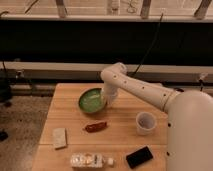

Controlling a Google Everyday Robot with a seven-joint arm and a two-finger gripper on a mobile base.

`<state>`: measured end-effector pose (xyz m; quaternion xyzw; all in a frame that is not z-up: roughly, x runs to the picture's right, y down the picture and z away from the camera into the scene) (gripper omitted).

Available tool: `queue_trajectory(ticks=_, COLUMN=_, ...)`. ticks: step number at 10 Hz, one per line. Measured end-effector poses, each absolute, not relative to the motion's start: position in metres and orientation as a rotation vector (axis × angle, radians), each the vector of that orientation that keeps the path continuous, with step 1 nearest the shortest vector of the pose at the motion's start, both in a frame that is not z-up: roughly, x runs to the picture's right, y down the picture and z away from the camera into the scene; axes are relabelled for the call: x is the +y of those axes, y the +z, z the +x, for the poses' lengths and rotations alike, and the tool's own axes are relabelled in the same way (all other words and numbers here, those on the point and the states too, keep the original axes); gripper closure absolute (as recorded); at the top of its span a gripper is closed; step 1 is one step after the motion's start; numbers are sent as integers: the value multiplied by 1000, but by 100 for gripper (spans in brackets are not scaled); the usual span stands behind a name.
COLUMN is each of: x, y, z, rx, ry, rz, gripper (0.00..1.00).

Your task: Pick up the ceramic bowl

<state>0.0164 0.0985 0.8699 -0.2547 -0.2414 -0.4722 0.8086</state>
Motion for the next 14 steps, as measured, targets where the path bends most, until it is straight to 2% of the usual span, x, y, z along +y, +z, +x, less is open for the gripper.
queue_trajectory(ticks=14, x=78, y=846, z=28, rx=-524, ry=-1029, rz=-515, gripper=100)
